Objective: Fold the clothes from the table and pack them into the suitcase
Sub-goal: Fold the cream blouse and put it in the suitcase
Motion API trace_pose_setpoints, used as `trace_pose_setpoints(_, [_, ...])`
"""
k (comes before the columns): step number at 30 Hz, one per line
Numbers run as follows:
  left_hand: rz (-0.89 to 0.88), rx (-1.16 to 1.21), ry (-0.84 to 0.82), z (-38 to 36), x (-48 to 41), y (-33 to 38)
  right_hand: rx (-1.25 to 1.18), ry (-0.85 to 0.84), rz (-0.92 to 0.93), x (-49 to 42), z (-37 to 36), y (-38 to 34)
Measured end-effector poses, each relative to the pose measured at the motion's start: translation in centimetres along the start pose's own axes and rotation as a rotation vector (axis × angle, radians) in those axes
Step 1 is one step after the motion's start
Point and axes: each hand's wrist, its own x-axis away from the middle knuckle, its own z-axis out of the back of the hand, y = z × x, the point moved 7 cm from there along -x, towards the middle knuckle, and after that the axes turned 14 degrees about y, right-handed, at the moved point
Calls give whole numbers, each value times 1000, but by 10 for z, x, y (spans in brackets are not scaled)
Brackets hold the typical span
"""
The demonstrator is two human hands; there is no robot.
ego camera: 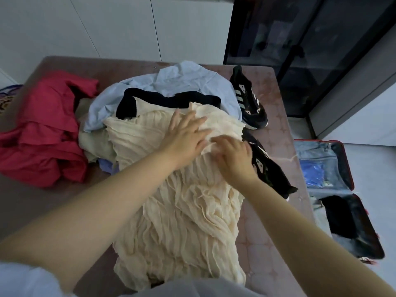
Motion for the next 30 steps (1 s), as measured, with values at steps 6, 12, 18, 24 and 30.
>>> trace_pose_setpoints(6, [59, -39, 42, 7, 60, -29, -85, -67, 20, 40, -3, 8])
trace_pose_setpoints(12, [-97, -8, -10, 12, 172, -59, -32, -96, 269, 117, -2, 5])
trace_pose_setpoints(18, [-104, 177, -1, 38, 228, -81, -26, -44, 313, 198, 4, 2])
trace_pose_setpoints(24, [-222, 308, -264, 18, 298, -43, 70, -246, 122, 273, -13, 16])
trace_pose_setpoints(30, [-15, 267, -155, 14, 308, -37, 36, -83, 103, 261, 8, 13])
